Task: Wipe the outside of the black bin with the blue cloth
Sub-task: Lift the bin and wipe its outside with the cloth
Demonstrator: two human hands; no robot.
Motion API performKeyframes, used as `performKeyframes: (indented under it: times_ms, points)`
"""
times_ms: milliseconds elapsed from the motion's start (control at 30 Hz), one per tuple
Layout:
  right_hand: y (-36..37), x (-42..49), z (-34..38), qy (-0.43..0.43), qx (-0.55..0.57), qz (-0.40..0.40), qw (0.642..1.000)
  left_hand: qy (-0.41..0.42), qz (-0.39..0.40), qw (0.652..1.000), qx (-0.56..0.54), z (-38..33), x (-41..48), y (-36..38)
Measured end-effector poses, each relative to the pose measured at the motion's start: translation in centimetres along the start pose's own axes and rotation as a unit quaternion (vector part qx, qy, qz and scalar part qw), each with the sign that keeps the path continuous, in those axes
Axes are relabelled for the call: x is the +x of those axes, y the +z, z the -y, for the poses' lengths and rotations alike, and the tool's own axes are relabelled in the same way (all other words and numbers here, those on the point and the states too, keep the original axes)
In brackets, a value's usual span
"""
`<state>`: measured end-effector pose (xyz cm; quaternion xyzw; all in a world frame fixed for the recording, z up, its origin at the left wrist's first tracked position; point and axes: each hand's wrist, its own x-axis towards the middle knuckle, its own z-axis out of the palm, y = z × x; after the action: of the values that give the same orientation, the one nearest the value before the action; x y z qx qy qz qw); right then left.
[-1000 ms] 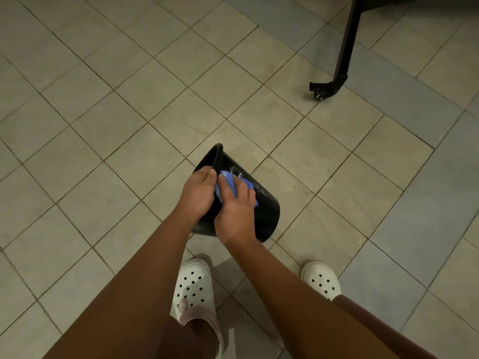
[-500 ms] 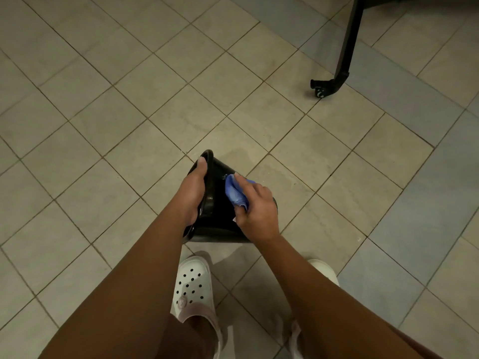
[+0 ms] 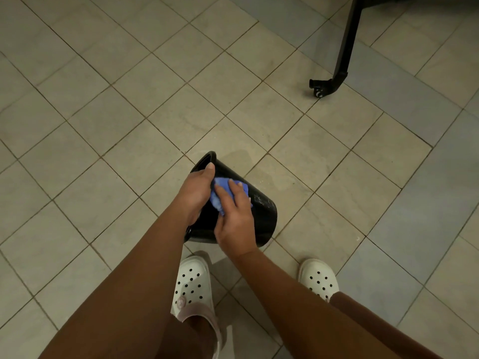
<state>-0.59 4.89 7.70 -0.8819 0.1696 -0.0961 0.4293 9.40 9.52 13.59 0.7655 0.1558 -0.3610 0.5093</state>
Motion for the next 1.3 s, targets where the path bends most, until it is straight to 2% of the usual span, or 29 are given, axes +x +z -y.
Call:
performKeyframes:
  times_ms: [100,233,433,600,733,800,933,1067,1167,1300]
  points:
    - [-1.1,2.3,-1.4,0.015,-0.015,0.051,0.998,0.026,-0.009,1.000,0.004,-0.1,-0.3,0.3]
    - [-2.0,1.4,-3.1,0.093,-0.053,0.013,0.994,0.032,-0.019,0.999,0.035,-0.1,-0.7,0.6]
    - [-0.6,-0.4,-0.6,0.027,-0.048,0.003,0.998,0.026,-0.016,0.999,0.038,-0.3,-0.3,0.5]
    - [-1.1,2.6,-1.4,0.026,-0.019,0.060,0.998,0.054,-0.024,0.998,0.038,0.2,-0.3,0.4]
    - [-0.9,1.4,-1.9,0.140,-0.043,0.026,0.989,0.056,-0.037,0.997,0.045,0.6,-0.5,0.2]
    - [-0.4,0.3,-0.7,0.162,-0.051,0.008,0.985,0.058,-0.040,0.996,0.061,0.5,-0.5,0.2]
    - [-0.5,0.8,0.1,0.089,-0.027,0.034,0.995,0.070,-0.038,0.994,0.080,0.5,-0.4,0.1]
    - [-1.7,2.9,-3.2,0.051,-0.005,0.083,0.995,0.085,-0.043,0.992,0.078,0.8,-0.4,0.1]
    - [-2.3,2.4,-5.4,0.134,-0.043,0.091,0.986,0.078,-0.068,0.992,0.075,1.0,-0.4,0.1]
    - [-1.7,0.6,-4.4,0.240,-0.084,0.045,0.966,0.080,-0.074,0.991,0.079,0.8,-0.5,0.2]
